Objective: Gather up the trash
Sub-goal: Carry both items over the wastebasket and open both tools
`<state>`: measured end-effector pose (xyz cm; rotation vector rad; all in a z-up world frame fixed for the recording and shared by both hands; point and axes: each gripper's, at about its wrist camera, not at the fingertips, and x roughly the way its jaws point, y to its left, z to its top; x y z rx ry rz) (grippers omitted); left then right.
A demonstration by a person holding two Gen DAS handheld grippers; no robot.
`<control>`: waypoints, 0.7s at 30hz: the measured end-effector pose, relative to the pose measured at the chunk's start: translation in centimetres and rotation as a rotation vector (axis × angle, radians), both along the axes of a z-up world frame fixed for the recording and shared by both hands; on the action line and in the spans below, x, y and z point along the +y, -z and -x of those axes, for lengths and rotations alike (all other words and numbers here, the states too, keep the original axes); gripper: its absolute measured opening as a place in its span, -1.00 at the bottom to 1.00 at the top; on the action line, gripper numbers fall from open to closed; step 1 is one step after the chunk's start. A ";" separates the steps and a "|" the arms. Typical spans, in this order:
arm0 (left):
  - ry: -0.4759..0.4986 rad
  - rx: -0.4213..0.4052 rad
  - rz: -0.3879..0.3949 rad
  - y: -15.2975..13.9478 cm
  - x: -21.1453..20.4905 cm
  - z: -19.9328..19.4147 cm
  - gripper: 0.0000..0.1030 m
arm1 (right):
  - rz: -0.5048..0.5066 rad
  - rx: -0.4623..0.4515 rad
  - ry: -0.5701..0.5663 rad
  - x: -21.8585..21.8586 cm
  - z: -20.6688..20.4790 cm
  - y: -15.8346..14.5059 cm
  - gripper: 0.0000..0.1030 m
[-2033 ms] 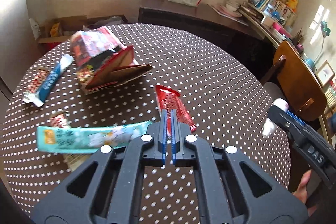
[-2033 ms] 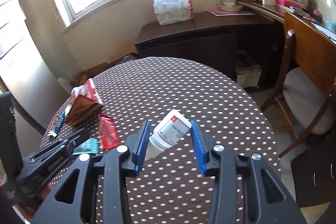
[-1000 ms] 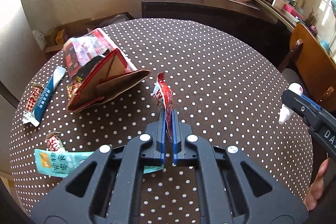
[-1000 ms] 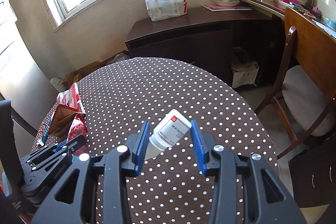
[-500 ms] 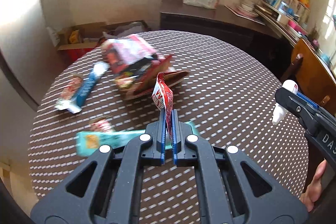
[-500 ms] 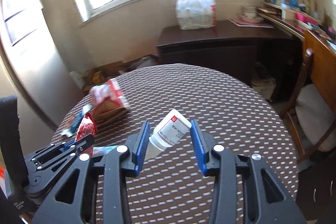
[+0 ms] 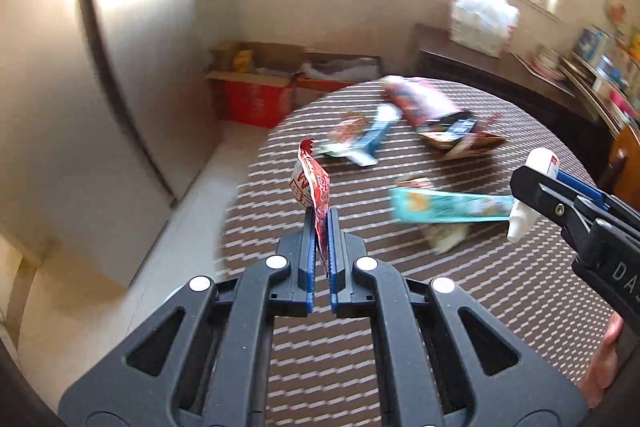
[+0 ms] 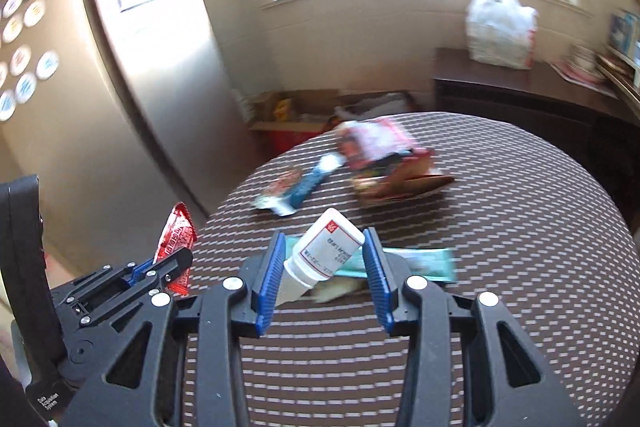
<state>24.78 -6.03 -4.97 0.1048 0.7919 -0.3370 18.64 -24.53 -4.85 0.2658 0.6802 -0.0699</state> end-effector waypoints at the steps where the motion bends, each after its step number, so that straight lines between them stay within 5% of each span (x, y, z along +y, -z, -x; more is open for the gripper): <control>1: -0.030 0.002 -0.002 0.2 1.6 0.0 -0.90 | 0.000 0.002 -0.026 1.1 -0.4 0.1 -0.24; 11: -0.262 0.073 -0.014 3.0 13.2 0.2 -0.90 | -0.009 0.059 -0.291 13.3 -4.0 1.6 -0.24; 18: -0.389 0.132 -0.020 5.9 19.1 -0.3 -0.88 | 0.028 0.109 -0.376 18.8 -5.7 3.3 -0.24; 21: -0.432 0.175 0.022 7.5 21.1 -1.2 -0.60 | 0.037 0.129 -0.381 19.9 -6.3 3.9 -0.24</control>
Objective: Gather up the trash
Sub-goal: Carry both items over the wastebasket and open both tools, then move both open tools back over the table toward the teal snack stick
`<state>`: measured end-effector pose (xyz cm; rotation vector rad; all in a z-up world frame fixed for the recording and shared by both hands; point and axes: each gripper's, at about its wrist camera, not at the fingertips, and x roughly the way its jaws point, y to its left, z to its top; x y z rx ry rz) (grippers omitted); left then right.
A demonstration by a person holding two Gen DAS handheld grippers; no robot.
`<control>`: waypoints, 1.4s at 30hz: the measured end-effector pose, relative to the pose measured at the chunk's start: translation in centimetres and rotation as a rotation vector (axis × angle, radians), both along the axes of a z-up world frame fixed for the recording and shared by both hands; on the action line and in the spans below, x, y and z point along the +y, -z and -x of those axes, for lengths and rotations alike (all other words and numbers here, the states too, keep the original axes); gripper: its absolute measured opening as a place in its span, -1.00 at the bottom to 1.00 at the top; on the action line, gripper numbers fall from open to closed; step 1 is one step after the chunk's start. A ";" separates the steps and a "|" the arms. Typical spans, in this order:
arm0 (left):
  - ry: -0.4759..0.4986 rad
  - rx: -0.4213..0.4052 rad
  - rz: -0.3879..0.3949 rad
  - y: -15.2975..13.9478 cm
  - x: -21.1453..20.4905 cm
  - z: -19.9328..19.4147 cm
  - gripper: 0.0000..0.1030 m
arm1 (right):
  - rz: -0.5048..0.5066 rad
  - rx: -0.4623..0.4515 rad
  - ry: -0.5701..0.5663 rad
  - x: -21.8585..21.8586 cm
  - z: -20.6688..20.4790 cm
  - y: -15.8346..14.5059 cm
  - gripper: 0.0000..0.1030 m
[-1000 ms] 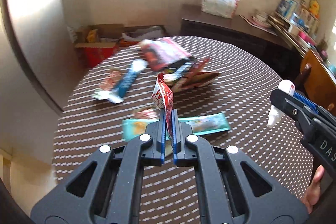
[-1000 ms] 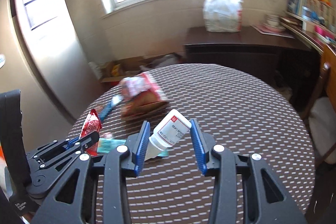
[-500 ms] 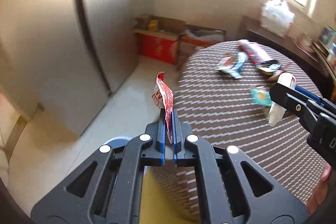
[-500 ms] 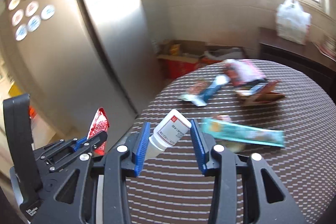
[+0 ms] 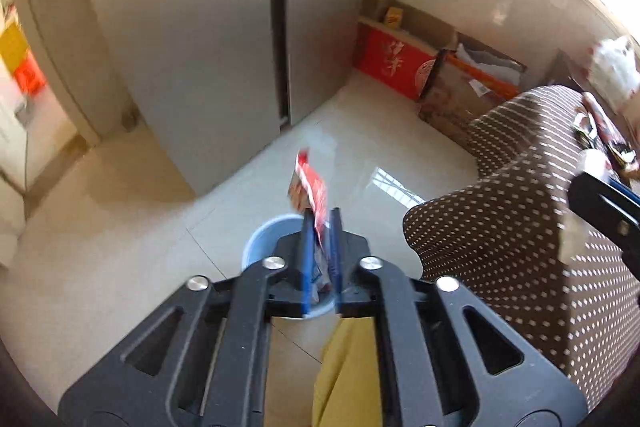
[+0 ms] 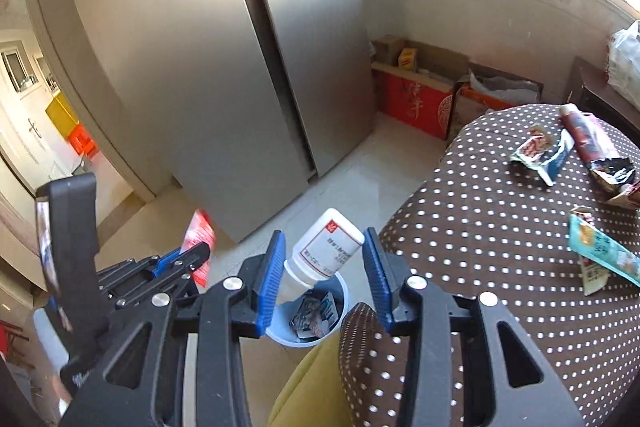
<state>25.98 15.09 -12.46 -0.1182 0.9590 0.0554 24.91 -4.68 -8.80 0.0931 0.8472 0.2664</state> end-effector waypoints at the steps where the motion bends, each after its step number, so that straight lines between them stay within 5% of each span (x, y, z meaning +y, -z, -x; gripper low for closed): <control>1: -0.009 0.015 0.027 0.6 0.7 -0.4 -0.17 | 0.008 0.006 -0.001 0.4 -0.3 0.2 -0.24; 2: -0.016 0.015 0.033 1.0 1.3 -0.6 0.19 | 0.015 0.012 -0.004 0.7 -0.6 0.4 -0.24; 15: -0.134 0.045 0.002 3.5 6.6 1.9 0.20 | 0.047 0.148 -0.149 8.1 -3.2 5.2 -0.21; 16: -0.149 0.041 -0.002 3.4 7.0 2.5 0.20 | 0.020 0.143 -0.177 8.6 -3.3 5.2 -0.12; 17: -0.158 0.035 -0.001 3.3 7.2 2.9 0.20 | 0.018 0.143 -0.187 9.0 -3.3 5.2 0.29; 18: -0.167 0.029 -0.002 3.1 7.4 3.4 0.20 | 0.032 0.143 -0.184 9.3 -3.4 5.2 0.48; 21: -0.194 0.020 -0.014 2.6 8.0 4.5 0.20 | 0.052 0.114 -0.171 9.6 -3.1 5.0 0.54; 30: -0.185 -0.043 -0.024 -0.3 6.3 4.8 0.20 | 0.044 0.085 -0.140 6.4 -1.6 3.2 0.54; 42: -0.013 -0.140 0.005 -4.4 -1.7 3.4 0.20 | 0.073 -0.044 -0.007 -3.8 0.7 -1.1 0.60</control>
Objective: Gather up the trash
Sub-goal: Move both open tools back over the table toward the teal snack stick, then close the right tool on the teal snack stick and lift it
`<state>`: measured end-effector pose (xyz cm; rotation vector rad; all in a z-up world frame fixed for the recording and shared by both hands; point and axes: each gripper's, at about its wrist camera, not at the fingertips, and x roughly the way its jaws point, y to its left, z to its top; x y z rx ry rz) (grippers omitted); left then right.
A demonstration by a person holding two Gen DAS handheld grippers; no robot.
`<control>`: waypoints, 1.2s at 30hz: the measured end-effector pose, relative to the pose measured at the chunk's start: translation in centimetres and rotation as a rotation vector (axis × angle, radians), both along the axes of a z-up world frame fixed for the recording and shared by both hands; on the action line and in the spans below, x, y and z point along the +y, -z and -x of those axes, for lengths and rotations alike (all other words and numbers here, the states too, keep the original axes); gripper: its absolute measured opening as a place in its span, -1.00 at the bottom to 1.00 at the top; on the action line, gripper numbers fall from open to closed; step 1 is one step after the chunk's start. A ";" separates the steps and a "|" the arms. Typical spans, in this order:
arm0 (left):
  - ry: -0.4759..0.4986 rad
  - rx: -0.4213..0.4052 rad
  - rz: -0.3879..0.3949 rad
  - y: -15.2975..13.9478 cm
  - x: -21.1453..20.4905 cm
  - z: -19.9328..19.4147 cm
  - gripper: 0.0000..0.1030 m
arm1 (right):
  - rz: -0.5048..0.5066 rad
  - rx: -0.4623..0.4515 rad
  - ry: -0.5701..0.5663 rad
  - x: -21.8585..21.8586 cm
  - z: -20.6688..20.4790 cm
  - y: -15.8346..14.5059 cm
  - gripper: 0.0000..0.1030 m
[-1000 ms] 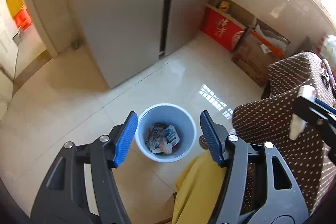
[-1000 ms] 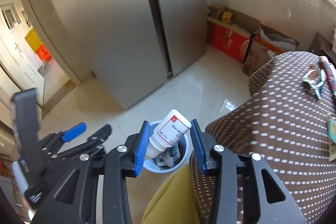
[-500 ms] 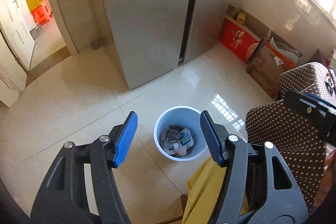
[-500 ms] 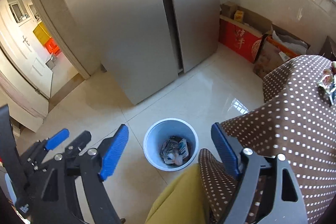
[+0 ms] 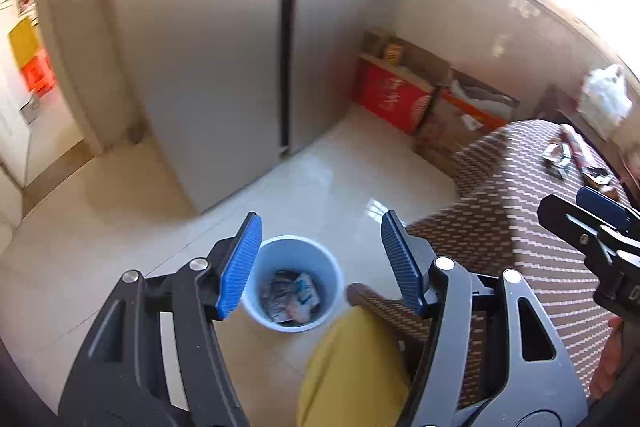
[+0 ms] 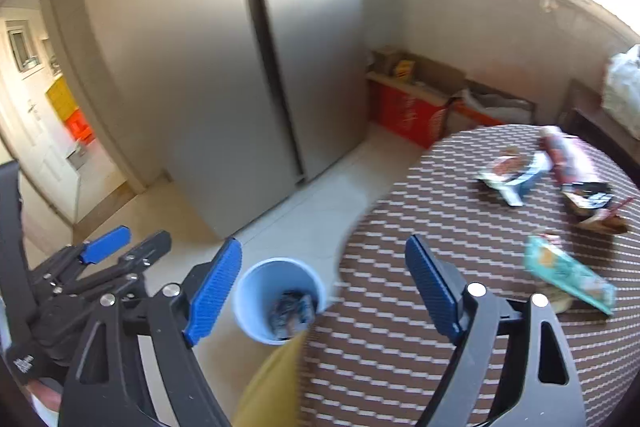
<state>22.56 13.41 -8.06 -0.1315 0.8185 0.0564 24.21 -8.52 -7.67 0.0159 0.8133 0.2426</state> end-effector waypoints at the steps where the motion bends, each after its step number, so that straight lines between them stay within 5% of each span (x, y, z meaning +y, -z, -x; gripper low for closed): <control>1: 0.023 -0.005 0.000 -0.1 -1.2 -0.1 0.20 | 0.011 0.003 0.012 -0.8 0.0 0.1 0.60; 19: 0.289 0.054 0.069 0.3 -16.4 0.9 0.20 | 0.063 0.078 0.247 -18.6 2.8 2.4 0.60; 36: 0.352 0.113 -0.001 1.0 -21.4 0.4 0.27 | 0.153 0.115 0.204 -21.0 -0.5 5.6 0.59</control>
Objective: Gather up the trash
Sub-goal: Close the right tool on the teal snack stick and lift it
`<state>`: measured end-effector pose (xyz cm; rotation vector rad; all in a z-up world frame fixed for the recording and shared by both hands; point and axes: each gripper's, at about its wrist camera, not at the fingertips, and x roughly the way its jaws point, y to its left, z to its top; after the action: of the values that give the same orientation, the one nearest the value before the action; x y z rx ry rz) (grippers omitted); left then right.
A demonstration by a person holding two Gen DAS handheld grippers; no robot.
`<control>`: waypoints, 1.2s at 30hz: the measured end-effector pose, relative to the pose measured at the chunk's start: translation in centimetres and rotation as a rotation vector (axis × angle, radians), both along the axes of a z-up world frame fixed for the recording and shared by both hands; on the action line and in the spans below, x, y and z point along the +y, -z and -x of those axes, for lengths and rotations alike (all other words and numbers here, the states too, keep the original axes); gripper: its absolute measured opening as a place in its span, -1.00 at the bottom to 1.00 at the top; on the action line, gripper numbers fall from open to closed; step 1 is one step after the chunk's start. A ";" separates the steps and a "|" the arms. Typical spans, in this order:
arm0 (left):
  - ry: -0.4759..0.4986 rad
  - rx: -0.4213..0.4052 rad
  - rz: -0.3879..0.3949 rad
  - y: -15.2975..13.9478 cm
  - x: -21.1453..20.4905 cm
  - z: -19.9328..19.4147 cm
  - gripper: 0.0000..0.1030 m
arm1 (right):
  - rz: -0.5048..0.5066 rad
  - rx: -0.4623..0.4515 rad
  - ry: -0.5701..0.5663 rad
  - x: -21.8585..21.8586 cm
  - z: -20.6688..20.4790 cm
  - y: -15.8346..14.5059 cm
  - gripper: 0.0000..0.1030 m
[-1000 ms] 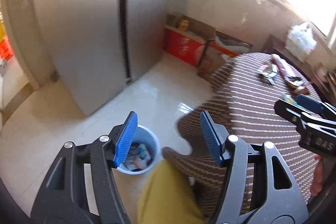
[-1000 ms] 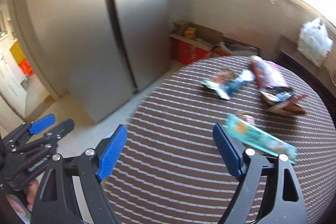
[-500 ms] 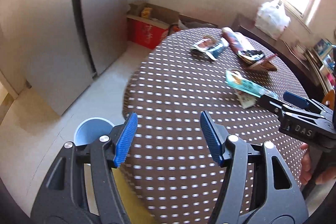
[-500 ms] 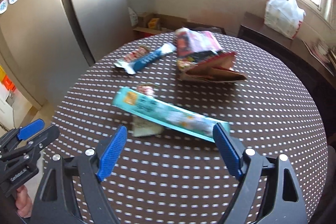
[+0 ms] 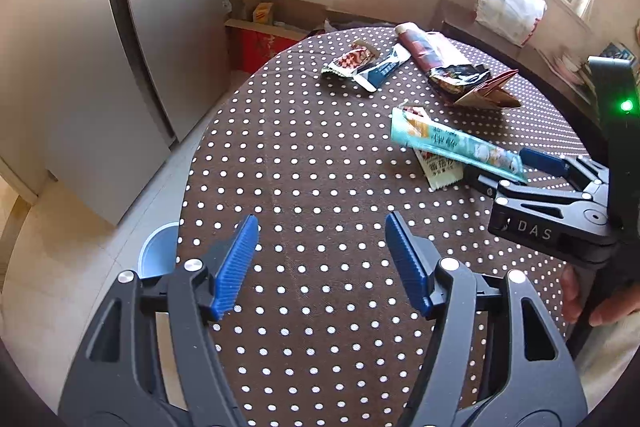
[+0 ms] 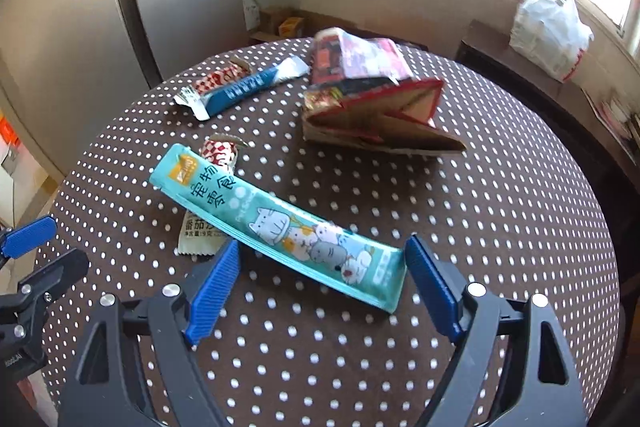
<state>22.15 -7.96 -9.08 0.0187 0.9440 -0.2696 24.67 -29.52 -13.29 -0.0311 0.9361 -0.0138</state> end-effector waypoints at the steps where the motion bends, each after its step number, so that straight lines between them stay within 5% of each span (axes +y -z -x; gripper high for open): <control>1: 0.000 0.004 0.000 0.1 0.0 -0.1 0.28 | 0.007 -0.008 -0.014 0.1 -0.2 0.0 0.59; 3: 0.000 0.012 0.000 0.2 0.0 -0.4 0.30 | 0.010 -0.025 -0.044 0.3 -0.6 0.1 0.52; 5: 0.002 0.019 -0.003 0.4 -0.2 -0.7 0.31 | -0.019 -0.035 -0.052 0.2 -0.7 -0.1 0.08; 6: 0.004 0.022 -0.007 0.5 -0.3 -0.9 0.31 | -0.019 -0.038 -0.053 0.4 -0.8 -0.2 -0.36; 7: 0.005 0.023 -0.010 0.5 -0.4 -1.0 0.31 | -0.012 -0.037 -0.061 0.6 -0.8 -0.3 -0.57; 11: 0.017 0.029 -0.018 0.6 -1.1 -1.3 0.31 | -0.036 -0.037 -0.076 0.9 0.0 -0.3 -0.88; 29: 0.075 0.020 -0.023 0.1 -1.7 -0.8 0.35 | -0.036 -0.001 0.096 1.4 10.7 -0.3 -0.85; 30: 0.077 0.018 -0.023 0.1 -1.6 -0.7 0.35 | -0.026 0.002 0.097 1.6 11.0 -0.3 -0.79; 32: 0.075 0.013 -0.023 0.0 -1.4 -0.4 0.37 | 0.000 -0.011 0.079 1.9 11.1 -0.4 -0.05; 36: 0.066 0.014 -0.024 0.0 -1.0 -0.3 0.39 | -0.002 -0.017 0.074 1.9 8.9 -0.1 0.04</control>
<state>22.45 -9.00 -9.10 0.0698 0.9618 -0.3196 15.77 -27.59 -13.18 0.0057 0.9202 -0.0820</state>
